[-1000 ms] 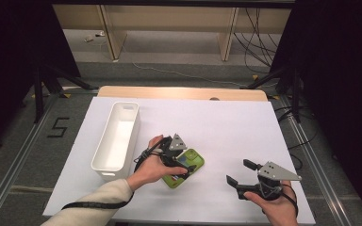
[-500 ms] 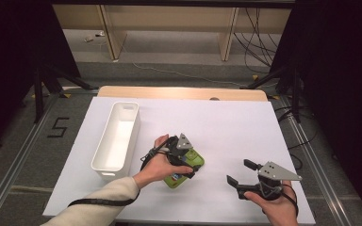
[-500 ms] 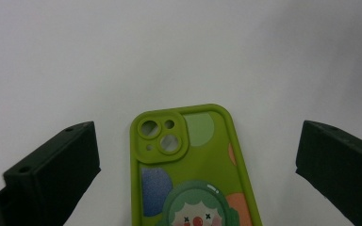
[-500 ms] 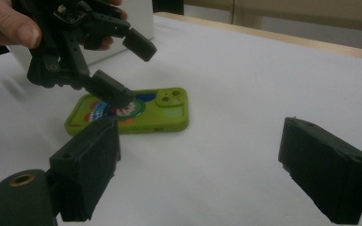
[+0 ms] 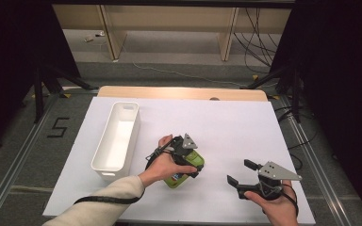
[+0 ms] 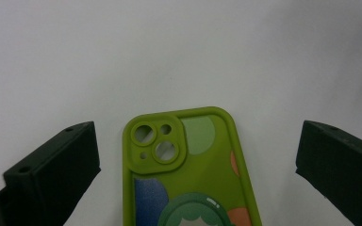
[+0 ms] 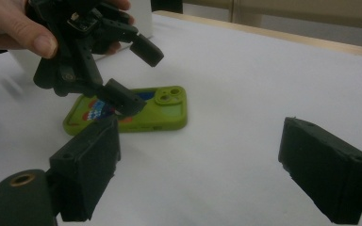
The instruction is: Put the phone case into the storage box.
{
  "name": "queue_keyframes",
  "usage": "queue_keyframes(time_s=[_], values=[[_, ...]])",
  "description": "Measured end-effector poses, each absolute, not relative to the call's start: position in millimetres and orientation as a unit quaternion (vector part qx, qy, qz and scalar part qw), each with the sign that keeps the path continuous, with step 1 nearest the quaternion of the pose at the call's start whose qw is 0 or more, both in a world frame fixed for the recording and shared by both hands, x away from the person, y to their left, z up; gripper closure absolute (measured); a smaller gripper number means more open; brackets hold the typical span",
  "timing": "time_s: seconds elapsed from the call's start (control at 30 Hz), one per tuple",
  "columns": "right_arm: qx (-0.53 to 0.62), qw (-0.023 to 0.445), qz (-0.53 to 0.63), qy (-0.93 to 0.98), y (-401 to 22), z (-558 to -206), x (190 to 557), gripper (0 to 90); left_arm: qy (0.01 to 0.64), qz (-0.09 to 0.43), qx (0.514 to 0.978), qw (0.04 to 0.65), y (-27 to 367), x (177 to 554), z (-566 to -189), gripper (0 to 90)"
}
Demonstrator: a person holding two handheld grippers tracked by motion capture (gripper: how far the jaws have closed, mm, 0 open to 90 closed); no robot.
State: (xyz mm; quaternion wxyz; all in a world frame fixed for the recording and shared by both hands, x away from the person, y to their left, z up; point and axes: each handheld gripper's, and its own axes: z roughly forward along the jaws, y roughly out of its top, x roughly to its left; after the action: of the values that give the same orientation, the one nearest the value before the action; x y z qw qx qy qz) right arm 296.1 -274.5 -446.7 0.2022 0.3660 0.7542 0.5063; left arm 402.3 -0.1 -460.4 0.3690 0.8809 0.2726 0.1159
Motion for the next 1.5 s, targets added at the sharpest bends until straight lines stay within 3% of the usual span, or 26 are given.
queue_keyframes(time_s=[1.5], values=[[0.367, 0.203, 0.504, 0.755, -274.5, -446.4, 295.1, 14.5, 0.284, 0.103, 0.895, 0.329, -21.0, 424.4, -478.8, 0.0]])
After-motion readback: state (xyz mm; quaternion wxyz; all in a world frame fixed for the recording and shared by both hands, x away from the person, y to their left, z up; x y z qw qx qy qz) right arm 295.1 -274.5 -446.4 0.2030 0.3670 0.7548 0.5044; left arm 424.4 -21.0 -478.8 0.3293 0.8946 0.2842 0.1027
